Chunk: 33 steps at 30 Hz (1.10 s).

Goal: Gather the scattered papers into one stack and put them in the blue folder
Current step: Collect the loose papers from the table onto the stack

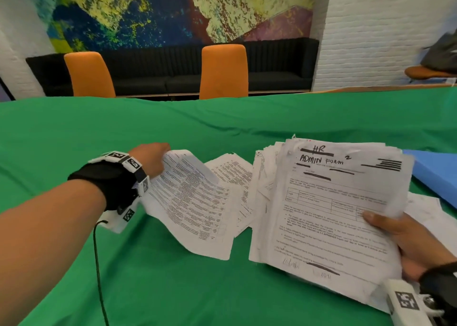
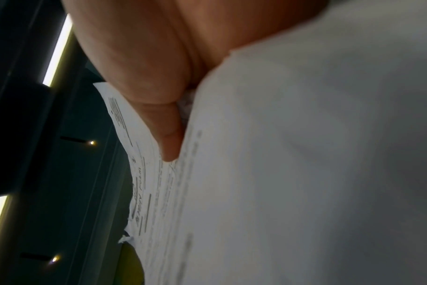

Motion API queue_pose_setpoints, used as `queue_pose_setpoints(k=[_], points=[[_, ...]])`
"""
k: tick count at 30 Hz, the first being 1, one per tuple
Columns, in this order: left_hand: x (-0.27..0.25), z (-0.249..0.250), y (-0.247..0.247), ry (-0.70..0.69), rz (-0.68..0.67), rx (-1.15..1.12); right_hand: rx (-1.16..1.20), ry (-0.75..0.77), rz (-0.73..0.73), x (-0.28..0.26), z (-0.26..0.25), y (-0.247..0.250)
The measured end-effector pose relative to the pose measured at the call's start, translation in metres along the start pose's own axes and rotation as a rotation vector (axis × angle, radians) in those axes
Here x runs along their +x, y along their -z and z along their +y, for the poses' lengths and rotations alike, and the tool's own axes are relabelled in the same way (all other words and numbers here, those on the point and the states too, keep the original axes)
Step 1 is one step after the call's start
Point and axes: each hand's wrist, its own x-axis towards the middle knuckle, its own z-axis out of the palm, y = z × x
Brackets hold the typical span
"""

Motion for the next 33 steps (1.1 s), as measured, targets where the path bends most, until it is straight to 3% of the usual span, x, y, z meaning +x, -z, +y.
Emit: queue_pose_setpoints(k=[7, 14, 20, 26, 33], points=[[0.074, 0.044, -0.022, -0.040, -0.054, -0.078, 0.004, -0.070, -0.025, 0.009, -0.001, 0.004], [0.133, 0.062, -0.062, -0.022, -0.214, -0.280, 0.049, -0.116, -0.073, 0.018, -0.001, 0.014], [0.141, 0.070, -0.074, -0.089, -0.260, -0.412, 0.050, -0.123, -0.085, 0.017, -0.003, 0.015], [0.142, 0.073, -0.076, -0.031, -0.325, -0.491, 0.078, -0.087, -0.093, 0.015, 0.001, 0.014], [0.133, 0.068, -0.068, 0.004, -0.261, -0.473, 0.073, -0.076, -0.060, 0.016, 0.002, 0.013]])
